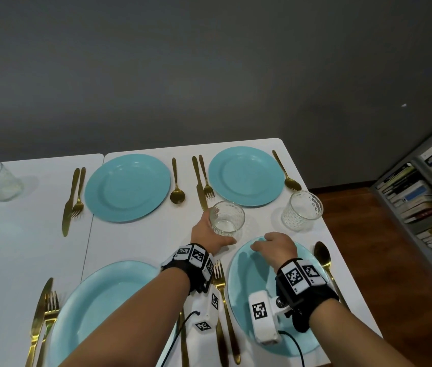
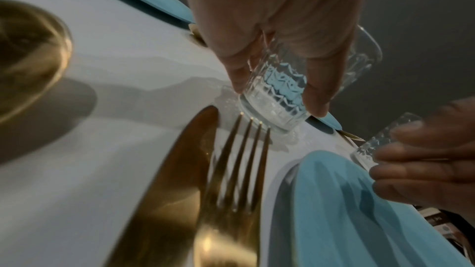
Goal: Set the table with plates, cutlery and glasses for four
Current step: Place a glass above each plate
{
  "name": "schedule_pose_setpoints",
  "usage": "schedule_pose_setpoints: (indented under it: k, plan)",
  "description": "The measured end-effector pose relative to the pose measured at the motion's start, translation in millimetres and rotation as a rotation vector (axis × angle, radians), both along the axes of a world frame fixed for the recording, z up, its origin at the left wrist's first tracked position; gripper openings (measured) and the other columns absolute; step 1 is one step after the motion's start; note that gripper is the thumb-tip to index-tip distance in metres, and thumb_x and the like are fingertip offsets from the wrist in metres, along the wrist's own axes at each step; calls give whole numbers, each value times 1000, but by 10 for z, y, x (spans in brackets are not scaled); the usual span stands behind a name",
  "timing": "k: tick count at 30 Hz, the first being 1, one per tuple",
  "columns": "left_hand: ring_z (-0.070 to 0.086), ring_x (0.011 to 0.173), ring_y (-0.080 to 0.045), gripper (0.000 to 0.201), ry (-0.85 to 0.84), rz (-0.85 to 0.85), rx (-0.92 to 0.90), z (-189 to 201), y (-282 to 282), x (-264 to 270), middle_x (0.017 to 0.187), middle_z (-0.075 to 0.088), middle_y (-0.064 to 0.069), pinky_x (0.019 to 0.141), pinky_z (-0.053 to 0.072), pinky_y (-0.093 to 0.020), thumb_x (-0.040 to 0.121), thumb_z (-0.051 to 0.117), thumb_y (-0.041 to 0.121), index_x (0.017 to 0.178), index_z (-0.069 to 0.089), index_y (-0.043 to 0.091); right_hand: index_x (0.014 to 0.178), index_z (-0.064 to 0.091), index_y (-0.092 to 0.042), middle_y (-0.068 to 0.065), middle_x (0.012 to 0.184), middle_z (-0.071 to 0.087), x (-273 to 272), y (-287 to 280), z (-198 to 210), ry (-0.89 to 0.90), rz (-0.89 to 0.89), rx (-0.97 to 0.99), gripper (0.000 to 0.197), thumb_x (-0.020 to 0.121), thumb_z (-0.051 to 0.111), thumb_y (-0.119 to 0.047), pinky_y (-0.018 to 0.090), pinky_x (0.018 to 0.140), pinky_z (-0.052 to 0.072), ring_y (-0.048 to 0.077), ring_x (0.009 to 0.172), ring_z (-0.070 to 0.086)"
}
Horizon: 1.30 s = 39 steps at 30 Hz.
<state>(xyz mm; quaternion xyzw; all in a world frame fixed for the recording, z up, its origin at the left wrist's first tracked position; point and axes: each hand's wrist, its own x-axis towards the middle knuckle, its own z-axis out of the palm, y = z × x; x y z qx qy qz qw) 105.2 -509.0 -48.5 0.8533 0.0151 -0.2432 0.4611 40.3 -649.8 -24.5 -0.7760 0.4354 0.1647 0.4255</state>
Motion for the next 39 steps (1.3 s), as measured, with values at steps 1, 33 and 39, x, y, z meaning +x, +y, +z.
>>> schedule_pose_setpoints:
  k: [1,33,39]
  plan:
    - [52,123,-23,89,-2,-2,-5,4,-12,8,133,56,-3,94,40,-22,61,86,18,137,38,20,135,49,-5,9,142,47,0,-12,6,-1,9,-9,56,83,66,-19,33,111,34,25,132,44]
    - [60,96,-27,31,-258,691,-56,655,3239,695,94,63,-5,87,43,-29,86,61,15,115,54,6,78,61,-19,-1,72,60,1039,2935,1068,-424,278,340,13,82,67,-9,21,50,41,12,55,52]
    - [55,116,-31,50,-124,807,22,545,4607,1060,121,61,-16,96,41,-35,83,67,19,124,46,2,100,63,-13,2,74,60,1566,4080,793,-325,314,311,21,80,67,-13,24,56,46,14,62,54]
